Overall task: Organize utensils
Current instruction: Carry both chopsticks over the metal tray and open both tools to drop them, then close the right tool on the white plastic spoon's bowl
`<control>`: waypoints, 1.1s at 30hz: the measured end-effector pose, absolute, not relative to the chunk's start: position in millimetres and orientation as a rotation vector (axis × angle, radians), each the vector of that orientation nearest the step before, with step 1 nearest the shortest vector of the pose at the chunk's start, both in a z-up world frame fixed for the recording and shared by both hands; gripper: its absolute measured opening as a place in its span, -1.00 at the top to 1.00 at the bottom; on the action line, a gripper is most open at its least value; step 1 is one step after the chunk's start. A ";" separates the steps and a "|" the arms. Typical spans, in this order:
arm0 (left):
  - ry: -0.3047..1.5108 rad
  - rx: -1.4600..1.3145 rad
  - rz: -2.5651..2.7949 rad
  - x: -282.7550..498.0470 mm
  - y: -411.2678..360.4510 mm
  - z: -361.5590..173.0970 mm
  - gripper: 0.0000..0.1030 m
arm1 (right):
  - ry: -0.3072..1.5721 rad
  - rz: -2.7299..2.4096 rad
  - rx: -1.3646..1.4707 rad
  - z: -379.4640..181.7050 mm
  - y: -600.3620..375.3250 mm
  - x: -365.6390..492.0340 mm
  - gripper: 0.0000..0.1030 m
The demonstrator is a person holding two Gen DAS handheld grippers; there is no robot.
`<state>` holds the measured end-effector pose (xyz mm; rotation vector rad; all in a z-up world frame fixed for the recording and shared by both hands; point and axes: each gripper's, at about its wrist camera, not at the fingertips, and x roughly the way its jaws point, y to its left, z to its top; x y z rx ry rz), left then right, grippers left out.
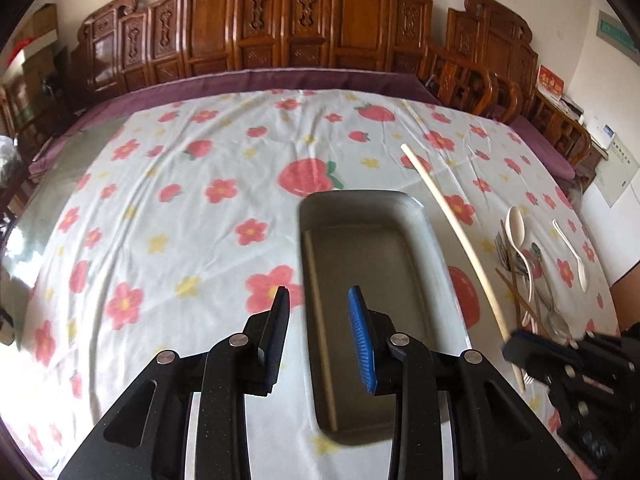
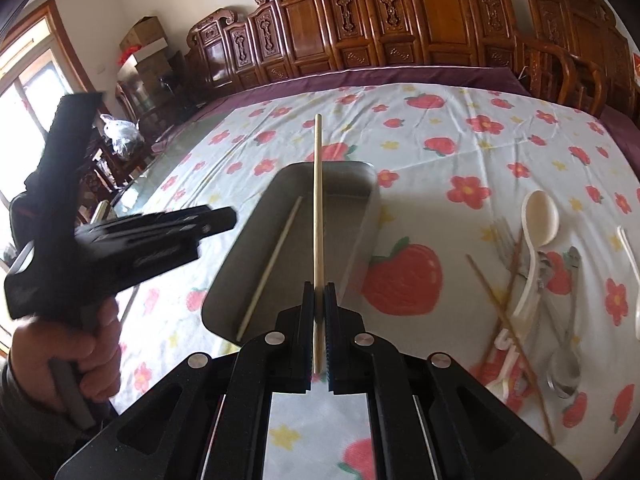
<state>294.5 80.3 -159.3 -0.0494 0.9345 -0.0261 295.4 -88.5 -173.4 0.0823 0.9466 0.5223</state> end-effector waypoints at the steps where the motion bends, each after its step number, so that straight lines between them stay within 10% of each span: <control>1: 0.924 -0.042 -0.017 289.3 84.0 -157.7 0.44 | 0.948 0.526 0.085 -174.2 -84.7 296.6 0.89; 20: 0.819 -0.075 -0.046 263.3 107.9 -141.3 0.41 | 0.972 0.592 0.044 -196.0 -51.2 304.2 0.84; 33: 0.768 -0.021 -0.144 244.2 62.2 -129.4 -0.11 | 0.886 0.439 -0.069 -165.3 -175.3 275.3 0.76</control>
